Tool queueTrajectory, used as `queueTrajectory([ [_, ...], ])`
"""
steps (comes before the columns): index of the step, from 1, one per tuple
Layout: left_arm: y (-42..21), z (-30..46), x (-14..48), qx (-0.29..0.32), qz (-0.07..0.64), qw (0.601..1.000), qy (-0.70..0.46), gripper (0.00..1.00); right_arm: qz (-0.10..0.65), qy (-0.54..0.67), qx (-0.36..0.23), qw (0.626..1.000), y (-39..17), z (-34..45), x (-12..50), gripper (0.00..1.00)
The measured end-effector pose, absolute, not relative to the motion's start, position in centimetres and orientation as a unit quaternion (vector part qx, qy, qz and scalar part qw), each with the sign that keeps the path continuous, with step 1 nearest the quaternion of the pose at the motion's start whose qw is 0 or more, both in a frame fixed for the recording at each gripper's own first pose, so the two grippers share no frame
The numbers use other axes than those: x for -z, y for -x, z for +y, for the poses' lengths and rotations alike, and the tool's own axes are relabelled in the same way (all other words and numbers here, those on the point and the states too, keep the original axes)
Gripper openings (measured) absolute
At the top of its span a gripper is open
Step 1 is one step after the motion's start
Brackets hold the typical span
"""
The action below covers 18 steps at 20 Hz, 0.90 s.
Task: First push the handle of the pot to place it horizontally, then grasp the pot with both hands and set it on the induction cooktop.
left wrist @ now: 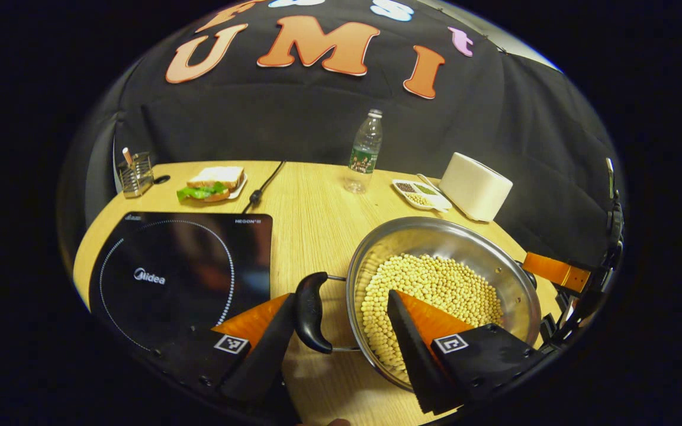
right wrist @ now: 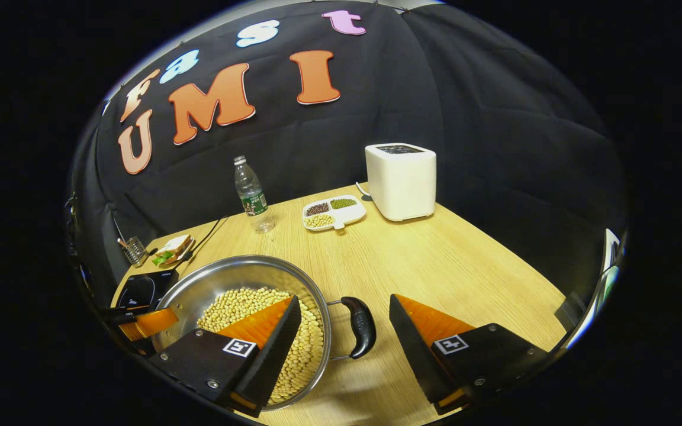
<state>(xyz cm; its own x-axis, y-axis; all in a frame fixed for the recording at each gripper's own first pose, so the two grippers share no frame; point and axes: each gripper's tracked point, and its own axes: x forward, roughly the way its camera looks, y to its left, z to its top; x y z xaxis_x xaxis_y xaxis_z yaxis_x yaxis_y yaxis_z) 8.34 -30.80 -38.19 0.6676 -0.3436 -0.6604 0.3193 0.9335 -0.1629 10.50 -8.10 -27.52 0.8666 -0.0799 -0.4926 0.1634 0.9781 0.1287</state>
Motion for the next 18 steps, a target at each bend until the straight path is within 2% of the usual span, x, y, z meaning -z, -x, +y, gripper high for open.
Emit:
queueTrajectory([
  [7,-10.3,-31.1,39.5,0.188,0.383,0.904,-0.018,0.98,0.31,-0.063,0.061,0.947,-10.6,-8.0,30.1,0.94],
  [8,-10.3,-30.7,39.8,0.18,0.391,0.902,-0.028,0.96,0.319,-0.069,0.057,0.944,-10.7,-7.7,30.4,0.94],
  [9,-10.6,-30.5,40.1,0.181,0.396,0.899,-0.038,0.84,0.329,-0.072,0.058,0.94,-10.5,-7.7,30.9,0.92],
  [10,-10.7,-30.4,40.3,0.183,0.401,0.896,-0.048,0.81,0.337,-0.071,0.056,0.937,-10.7,-7.5,31.3,0.9],
  [11,-10.7,-30.4,40.6,0.188,0.405,0.893,-0.059,0.71,0.348,-0.07,0.053,0.933,-10.6,-7.5,31.7,0.83],
  [12,-10.8,-30.5,40.7,0.193,0.406,0.891,-0.066,0.72,0.362,-0.069,0.053,0.928,-10.5,-7.6,32.3,0.74],
  [13,-10.7,-30.5,40.8,0.194,0.412,0.887,-0.074,0.71,0.363,-0.072,0.052,0.928,-10.3,-7.6,31.8,0.69],
  [17,-10.5,-30.5,41.1,0.192,0.437,0.875,-0.076,0.67,0.367,-0.083,0.037,0.926,-10.1,-7.5,31.7,0.6],
  [18,-10.5,-30.5,41.2,0.194,0.444,0.872,-0.074,0.71,0.365,-0.086,0.035,0.926,-10.1,-7.4,31.6,0.59],
])
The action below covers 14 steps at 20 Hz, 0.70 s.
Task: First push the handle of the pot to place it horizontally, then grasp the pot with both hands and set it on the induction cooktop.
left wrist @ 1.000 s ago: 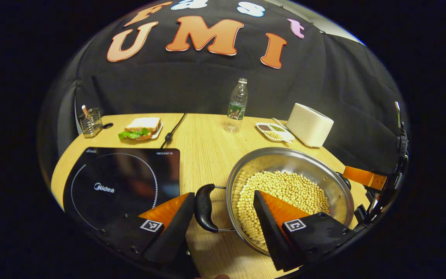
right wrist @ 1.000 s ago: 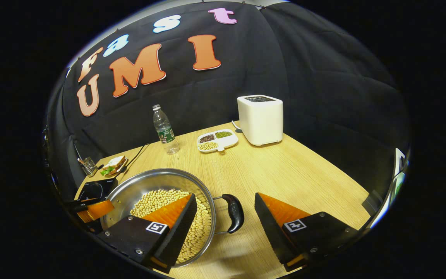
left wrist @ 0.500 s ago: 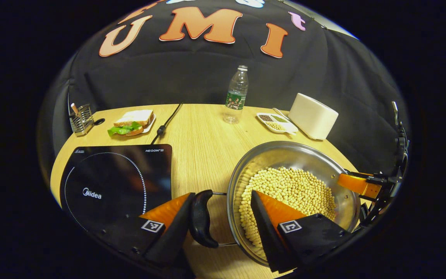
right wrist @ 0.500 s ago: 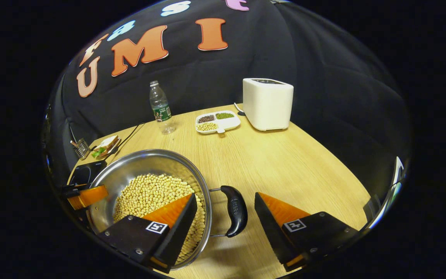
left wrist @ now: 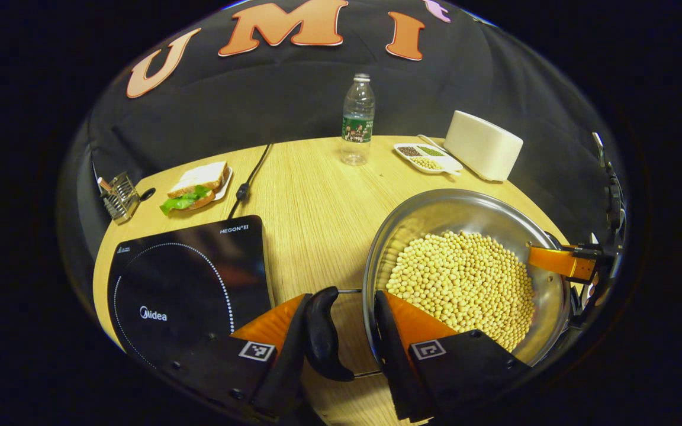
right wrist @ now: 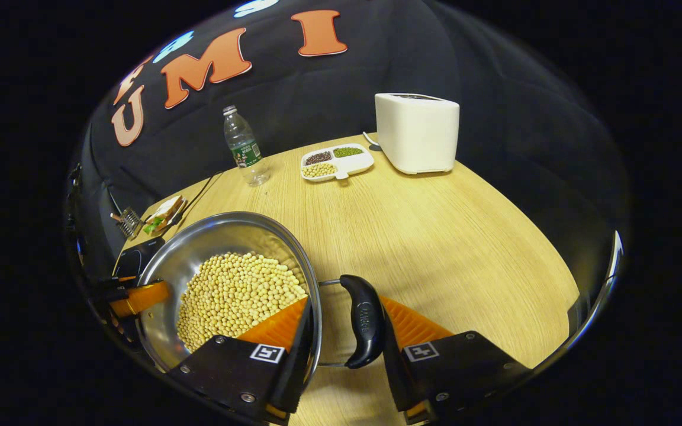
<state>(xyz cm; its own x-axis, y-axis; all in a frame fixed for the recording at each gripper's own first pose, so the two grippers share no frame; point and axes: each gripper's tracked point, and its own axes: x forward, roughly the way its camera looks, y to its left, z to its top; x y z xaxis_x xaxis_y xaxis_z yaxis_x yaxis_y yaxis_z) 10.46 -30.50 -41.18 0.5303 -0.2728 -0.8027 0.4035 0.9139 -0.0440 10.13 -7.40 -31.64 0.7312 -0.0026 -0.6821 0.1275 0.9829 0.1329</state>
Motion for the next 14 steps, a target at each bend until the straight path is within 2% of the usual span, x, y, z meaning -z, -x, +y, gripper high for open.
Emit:
queueTrajectory([
  [2,-10.4,-30.7,41.2,0.194,0.449,0.87,-0.058,0.65,0.362,-0.088,0.034,0.927,-10.2,-7.3,31.7,0.55],
  [3,-10.5,-30.7,41.2,0.19,0.447,0.873,-0.05,0.67,0.361,-0.09,0.037,0.928,-10.3,-7.4,31.6,0.54],
  [5,-10.4,-30.7,41.1,0.186,0.446,0.874,-0.046,0.63,0.358,-0.098,0.04,0.927,-10.2,-7.5,31.3,0.54],
  [7,-10.3,-30.8,41.2,0.186,0.451,0.872,-0.037,0.6,0.361,-0.104,0.041,0.926,-10.0,-7.5,31.4,0.48],
  [8,-10.2,-30.7,41.2,0.186,0.454,0.871,-0.036,0.62,0.361,-0.105,0.043,0.926,-10.0,-7.5,31.2,0.52],
  [13,-9.7,-30.3,40.4,0.188,0.459,0.868,-0.022,0.6,0.362,-0.113,0.044,0.924,-9.6,-7.2,30.5,0.52],
  [14,-9.7,-30.1,40.1,0.187,0.459,0.868,-0.021,0.6,0.363,-0.111,0.043,0.924,-9.4,-7.0,30.2,0.48],
])
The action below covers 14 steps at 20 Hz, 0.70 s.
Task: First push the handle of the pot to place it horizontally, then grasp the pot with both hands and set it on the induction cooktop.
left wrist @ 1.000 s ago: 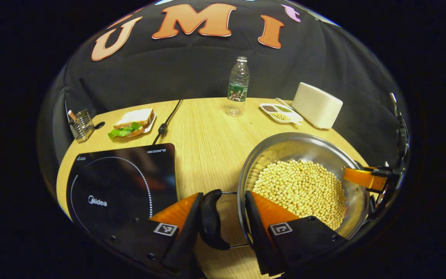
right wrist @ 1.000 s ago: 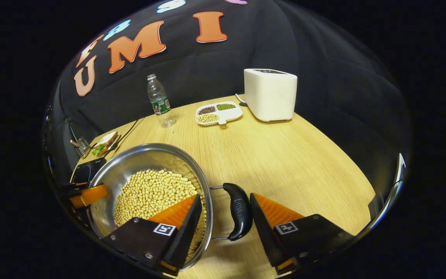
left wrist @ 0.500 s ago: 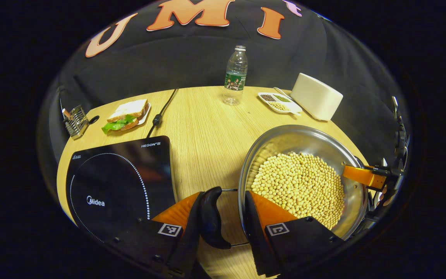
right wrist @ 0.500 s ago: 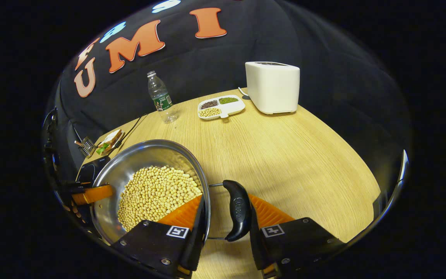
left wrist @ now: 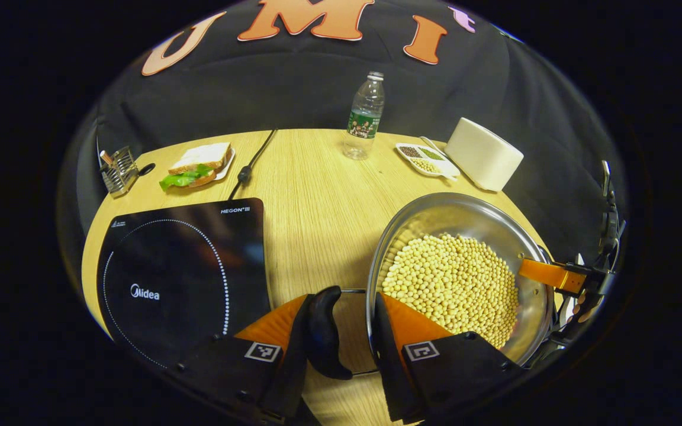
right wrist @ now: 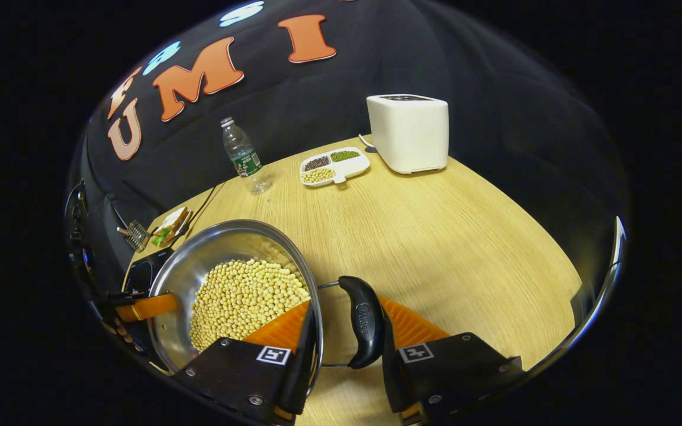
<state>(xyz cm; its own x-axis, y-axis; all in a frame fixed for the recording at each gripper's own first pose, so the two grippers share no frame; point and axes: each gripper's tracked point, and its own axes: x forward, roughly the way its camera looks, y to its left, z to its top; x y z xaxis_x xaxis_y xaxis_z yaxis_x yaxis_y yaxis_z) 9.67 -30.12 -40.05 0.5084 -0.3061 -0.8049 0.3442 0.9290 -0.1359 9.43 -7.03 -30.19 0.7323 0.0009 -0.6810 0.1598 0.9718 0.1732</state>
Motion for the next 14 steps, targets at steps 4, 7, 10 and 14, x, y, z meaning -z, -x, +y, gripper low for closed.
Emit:
queueTrajectory([
  [4,-9.3,-28.7,37.8,0.189,0.458,0.869,-0.021,0.61,0.359,-0.108,0.04,0.926,-8.7,-5.7,28.4,0.52],
  [7,-9.4,-27.0,35.8,0.184,0.45,0.874,-0.018,0.6,0.353,-0.105,0.034,0.929,-8.4,-3.9,26.5,0.52],
  [10,-9.1,-24.0,33.8,0.176,0.452,0.874,-0.007,0.61,0.348,-0.095,0.025,0.932,-8.5,-1.4,25.0,0.52],
  [14,-9.5,-19.3,32.1,0.155,0.454,0.877,0.006,0.58,0.349,-0.089,0.006,0.933,-8.4,3.2,23.4,0.52],
])
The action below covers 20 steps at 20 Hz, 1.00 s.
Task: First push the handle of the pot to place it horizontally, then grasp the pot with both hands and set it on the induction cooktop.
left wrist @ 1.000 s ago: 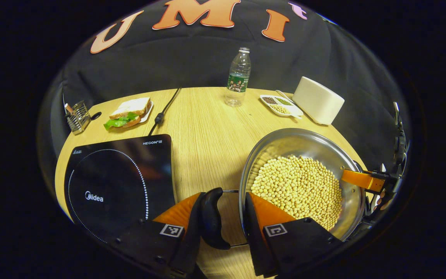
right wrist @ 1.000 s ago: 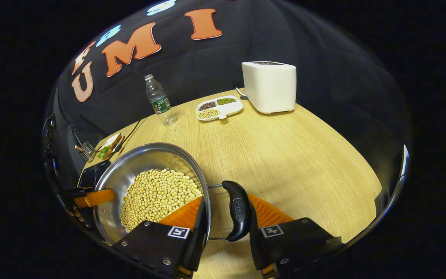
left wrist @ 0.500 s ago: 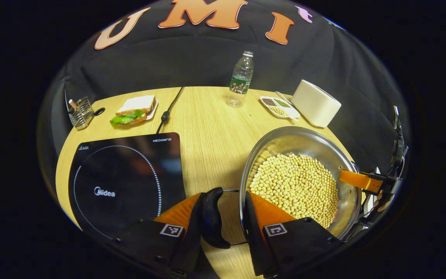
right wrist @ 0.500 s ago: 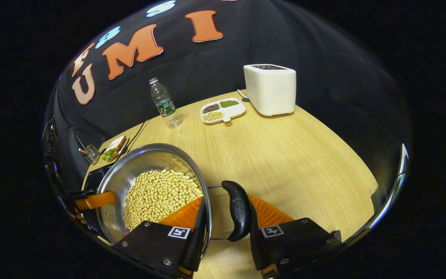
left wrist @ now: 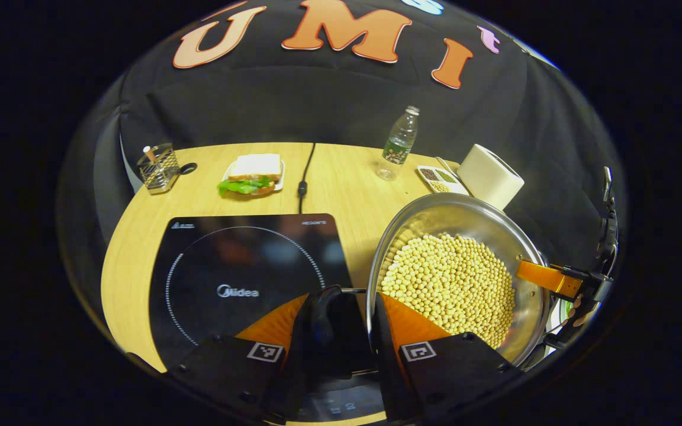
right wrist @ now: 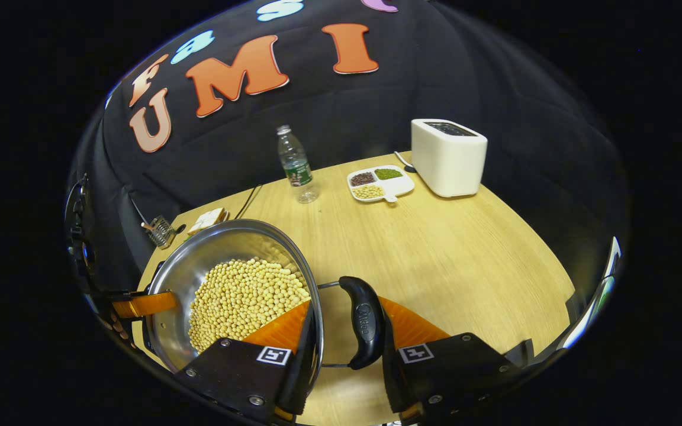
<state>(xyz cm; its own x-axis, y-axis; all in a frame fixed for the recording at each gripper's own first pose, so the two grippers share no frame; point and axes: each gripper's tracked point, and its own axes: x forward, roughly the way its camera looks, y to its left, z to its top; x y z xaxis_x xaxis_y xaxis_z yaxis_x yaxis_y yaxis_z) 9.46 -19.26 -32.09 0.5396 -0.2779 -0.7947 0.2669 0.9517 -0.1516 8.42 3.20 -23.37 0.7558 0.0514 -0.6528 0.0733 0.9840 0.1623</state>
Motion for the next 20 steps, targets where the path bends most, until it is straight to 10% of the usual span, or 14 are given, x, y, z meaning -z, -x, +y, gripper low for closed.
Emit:
queueTrajectory([
  [20,-10.2,2.1,30.9,0.073,0.48,0.874,0.028,0.59,0.39,-0.073,-0.08,0.914,-9.3,22.9,24.2,0.52],
])
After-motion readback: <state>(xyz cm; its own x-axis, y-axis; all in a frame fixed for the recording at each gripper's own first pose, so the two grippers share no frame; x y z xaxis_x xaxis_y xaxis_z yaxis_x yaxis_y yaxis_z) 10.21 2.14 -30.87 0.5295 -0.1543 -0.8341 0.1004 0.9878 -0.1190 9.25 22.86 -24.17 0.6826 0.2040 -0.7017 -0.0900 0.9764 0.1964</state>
